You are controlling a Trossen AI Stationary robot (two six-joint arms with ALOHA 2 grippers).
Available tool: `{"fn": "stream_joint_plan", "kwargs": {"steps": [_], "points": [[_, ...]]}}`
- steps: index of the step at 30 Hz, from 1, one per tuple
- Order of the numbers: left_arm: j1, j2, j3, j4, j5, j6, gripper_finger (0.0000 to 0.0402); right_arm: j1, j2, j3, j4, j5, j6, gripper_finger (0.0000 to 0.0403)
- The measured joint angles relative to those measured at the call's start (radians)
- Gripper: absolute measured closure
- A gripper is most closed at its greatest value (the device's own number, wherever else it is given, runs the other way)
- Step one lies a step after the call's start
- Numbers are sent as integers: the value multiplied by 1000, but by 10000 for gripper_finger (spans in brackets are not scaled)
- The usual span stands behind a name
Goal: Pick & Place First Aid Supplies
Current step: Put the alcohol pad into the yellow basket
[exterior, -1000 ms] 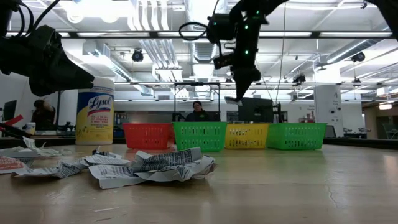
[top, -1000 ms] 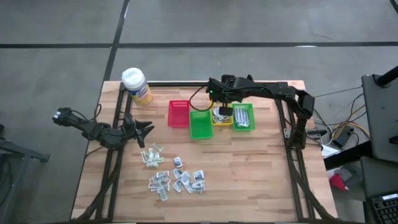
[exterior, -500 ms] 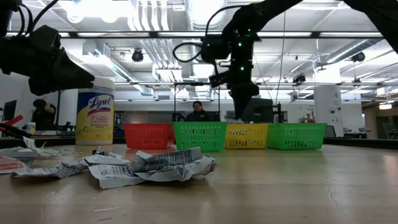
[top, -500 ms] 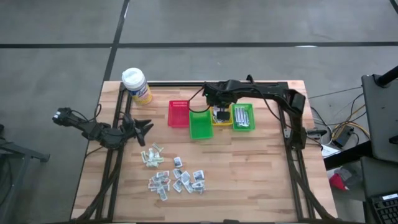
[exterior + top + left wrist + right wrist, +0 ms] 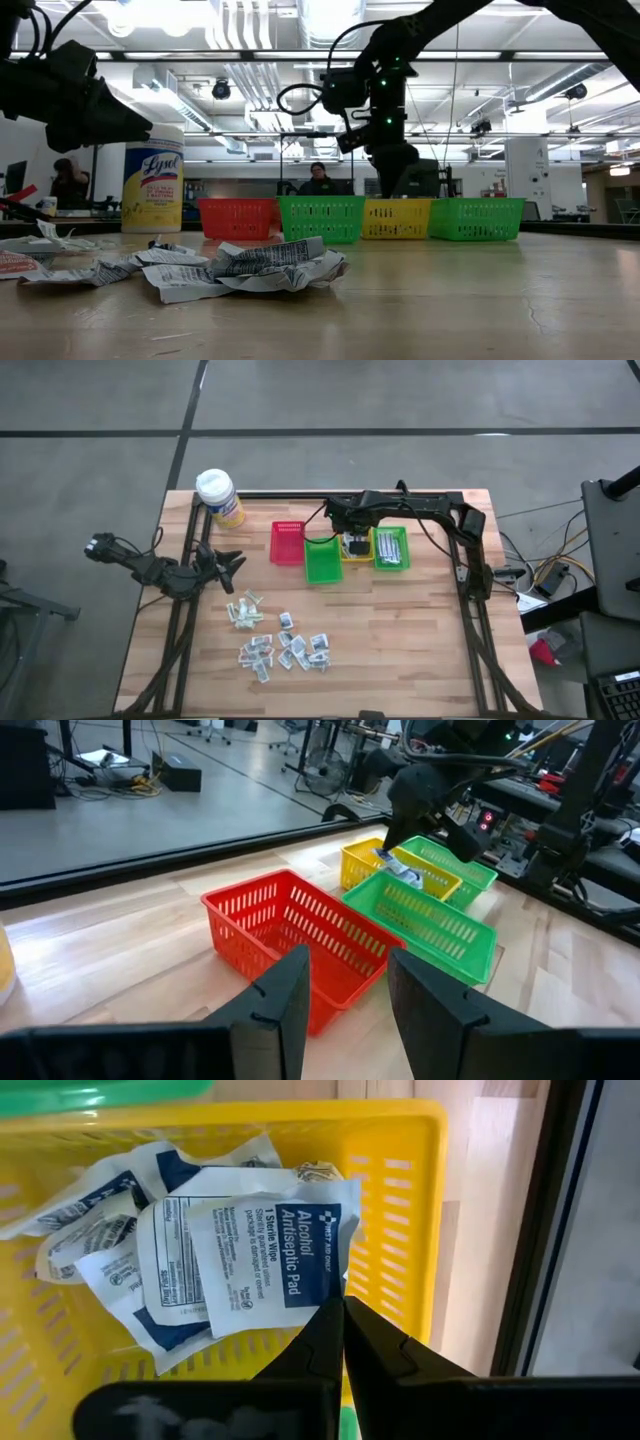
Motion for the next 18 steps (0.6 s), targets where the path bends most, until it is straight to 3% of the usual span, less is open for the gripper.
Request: {"fn": "stream_joint_plan", "kwargs": {"steps": [11,18], "points": [[0,0,0,-1,0,1,271,-7,0,0,1,-124,-19,392],[0,0,0,-1,0,2,271,-7,0,0,-4,-120,-19,351]]}}
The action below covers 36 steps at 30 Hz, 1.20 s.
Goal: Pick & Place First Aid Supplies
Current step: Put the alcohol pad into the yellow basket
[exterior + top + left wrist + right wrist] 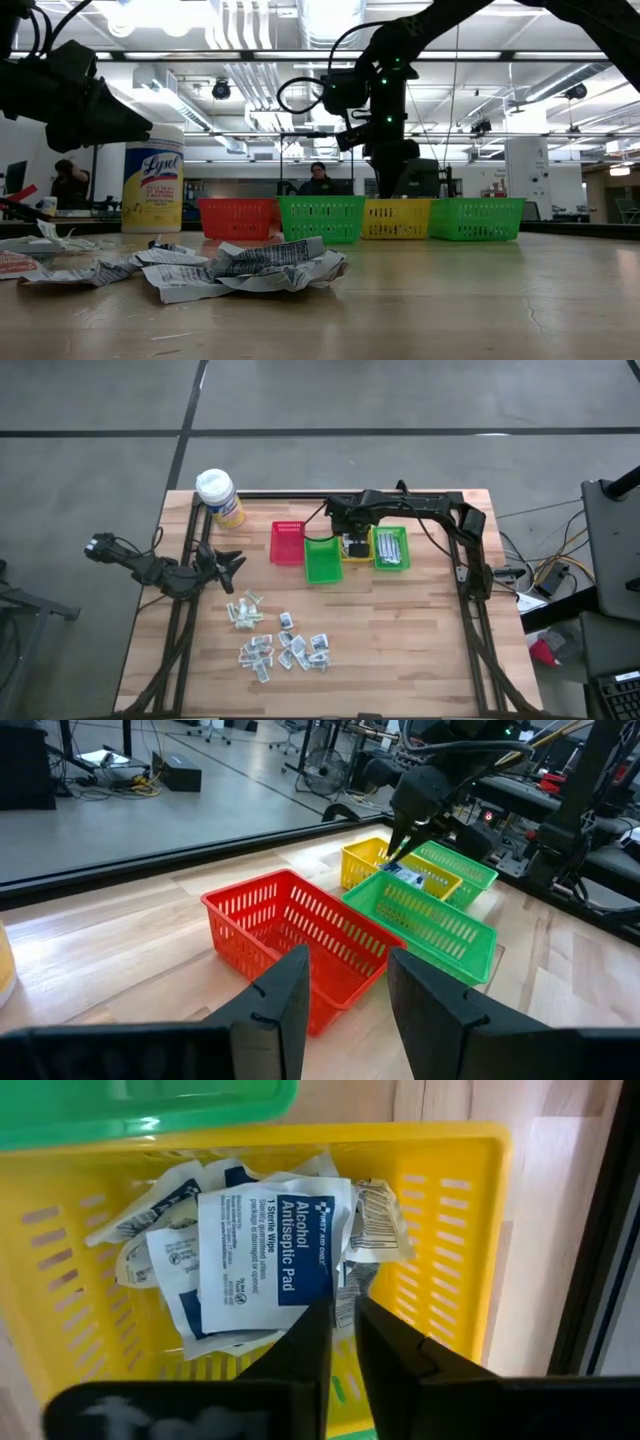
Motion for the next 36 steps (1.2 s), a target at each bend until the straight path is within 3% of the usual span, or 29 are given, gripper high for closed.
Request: {"fn": "stream_joint_plan", "kwargs": {"steps": [10,16,27,36], "points": [[0,0,0,0,0,1,271,0,-17,65,-110,109,0,296],[0,0,0,0,0,2,271,10,-46,148,-220,108,51,302],[0,0,0,-1,0,11,271,77,-153,254,-249,102,179,325],[0,0,0,-1,0,7,271,176,-172,341,-265,-94,323,332]]}}
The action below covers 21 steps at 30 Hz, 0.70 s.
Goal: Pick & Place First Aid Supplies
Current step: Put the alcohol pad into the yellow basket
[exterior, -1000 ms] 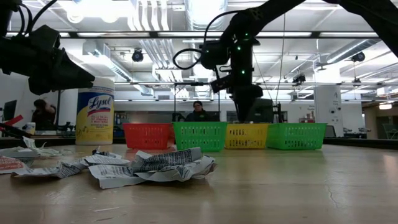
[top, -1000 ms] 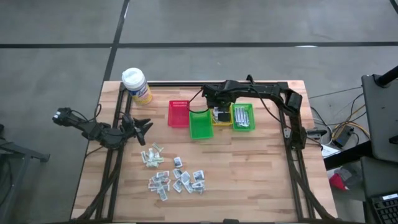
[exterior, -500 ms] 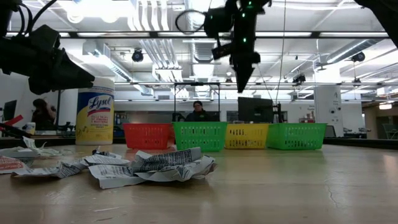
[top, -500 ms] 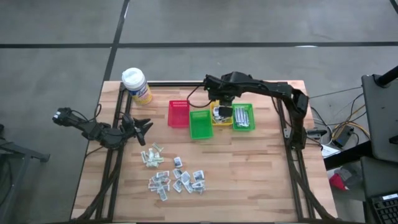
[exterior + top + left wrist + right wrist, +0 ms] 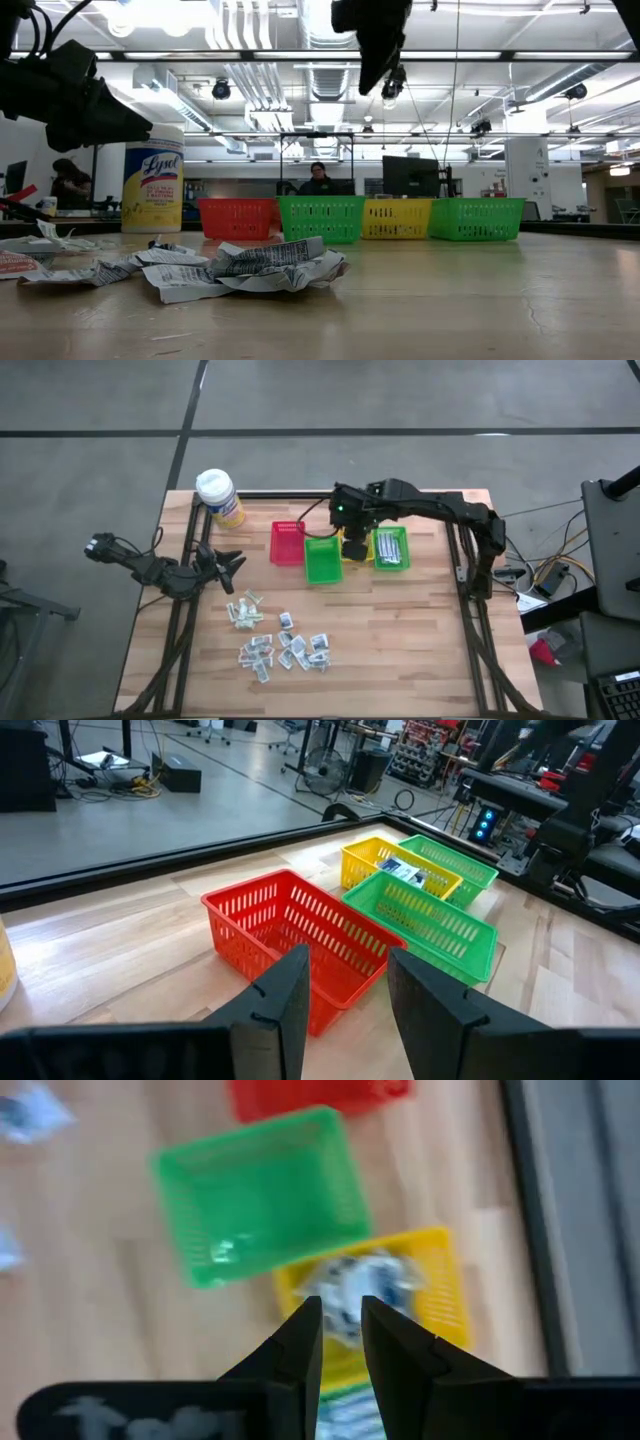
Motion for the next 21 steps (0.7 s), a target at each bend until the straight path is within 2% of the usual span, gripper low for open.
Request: {"fn": "stream_joint_plan", "kwargs": {"steps": [8,21], "points": [[0,0,0,0,2,-1,271,148,0,-9,5,-16,90,324],[0,0,0,0,4,-33,271,371,1,-43,66,-12,147,346]]}}
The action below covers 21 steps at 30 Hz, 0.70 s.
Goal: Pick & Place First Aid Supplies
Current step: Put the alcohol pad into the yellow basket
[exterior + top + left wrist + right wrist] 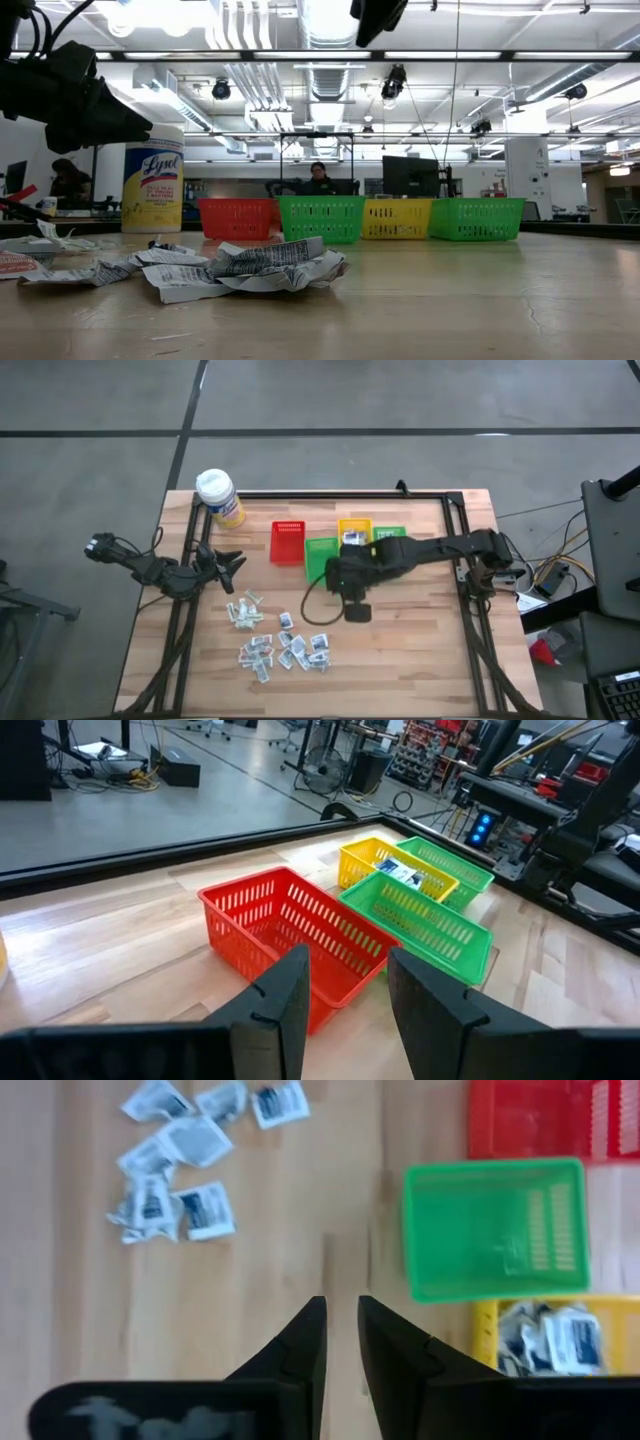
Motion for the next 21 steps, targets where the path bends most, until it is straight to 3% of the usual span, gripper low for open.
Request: {"fn": "stream_joint_plan", "kwargs": {"steps": [14,21], "points": [[0,0,0,0,0,-19,271,70,1,-6,223,-7,-148,350],[0,0,0,0,0,-19,271,76,1,-70,324,-155,-295,349]]}}
